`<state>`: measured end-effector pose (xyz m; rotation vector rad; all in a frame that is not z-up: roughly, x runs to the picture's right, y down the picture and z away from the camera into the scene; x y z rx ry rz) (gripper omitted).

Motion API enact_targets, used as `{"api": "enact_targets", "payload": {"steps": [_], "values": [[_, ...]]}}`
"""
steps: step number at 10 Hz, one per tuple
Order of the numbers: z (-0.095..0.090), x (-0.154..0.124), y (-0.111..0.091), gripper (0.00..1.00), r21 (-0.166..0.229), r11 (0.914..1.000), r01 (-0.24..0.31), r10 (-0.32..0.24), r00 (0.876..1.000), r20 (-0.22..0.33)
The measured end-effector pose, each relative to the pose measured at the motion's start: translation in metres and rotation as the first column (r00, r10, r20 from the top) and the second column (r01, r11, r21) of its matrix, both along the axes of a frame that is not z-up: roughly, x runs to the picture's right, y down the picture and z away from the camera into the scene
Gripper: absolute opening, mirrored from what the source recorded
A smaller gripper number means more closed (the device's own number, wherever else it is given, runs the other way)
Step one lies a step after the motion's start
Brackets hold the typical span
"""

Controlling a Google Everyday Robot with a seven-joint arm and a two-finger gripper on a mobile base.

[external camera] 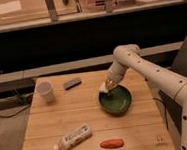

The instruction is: Place the white sponge in the ceramic bowl

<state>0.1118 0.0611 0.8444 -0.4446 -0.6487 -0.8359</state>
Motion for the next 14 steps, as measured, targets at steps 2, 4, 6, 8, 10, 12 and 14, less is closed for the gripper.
{"api": "enact_targets", "payload": {"steps": [2, 4, 6, 8, 10, 12, 14], "values": [[-0.005, 0.006, 0.010, 0.02, -0.032, 0.9991, -0.028, 0.028, 0.999, 0.016], [-0.011, 0.011, 0.021, 0.02, -0.063, 0.9968, -0.050, 0.052, 0.998, 0.036], [-0.016, 0.013, 0.029, 0.02, -0.094, 0.9930, -0.072, 0.078, 0.995, 0.063], [-0.018, 0.018, 0.037, 0.07, -0.129, 0.9868, -0.097, 0.110, 0.990, 0.092], [-0.018, 0.017, 0.041, 0.28, -0.180, 0.9778, -0.107, 0.133, 0.982, 0.136], [-0.017, 0.016, 0.042, 0.46, -0.190, 0.9760, -0.106, 0.137, 0.979, 0.154], [-0.016, 0.018, 0.044, 0.68, -0.195, 0.9751, -0.106, 0.139, 0.976, 0.165]]}}
